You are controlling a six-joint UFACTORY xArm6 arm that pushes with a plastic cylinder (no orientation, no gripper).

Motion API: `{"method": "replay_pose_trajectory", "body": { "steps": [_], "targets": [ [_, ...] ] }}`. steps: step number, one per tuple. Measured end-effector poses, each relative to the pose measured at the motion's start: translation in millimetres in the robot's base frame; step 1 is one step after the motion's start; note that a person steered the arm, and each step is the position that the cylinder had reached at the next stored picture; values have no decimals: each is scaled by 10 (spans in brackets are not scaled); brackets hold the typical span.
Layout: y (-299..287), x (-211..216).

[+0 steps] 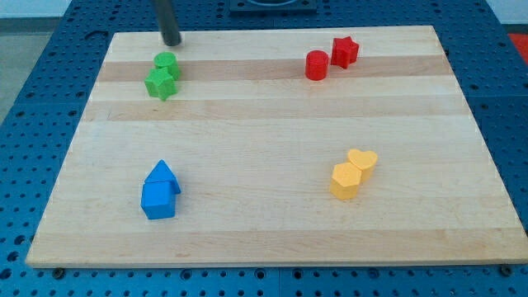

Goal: Move your arm towards the red blocks

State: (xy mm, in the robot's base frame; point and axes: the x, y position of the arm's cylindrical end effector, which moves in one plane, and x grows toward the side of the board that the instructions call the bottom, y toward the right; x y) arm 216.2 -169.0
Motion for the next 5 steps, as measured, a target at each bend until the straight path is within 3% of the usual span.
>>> {"method": "replay_pose_trajectory", "body": {
  "steps": [2, 3, 5],
  "targets": [
    [-104, 1069],
    [-142, 1305],
    [167, 1298]
  ]
}}
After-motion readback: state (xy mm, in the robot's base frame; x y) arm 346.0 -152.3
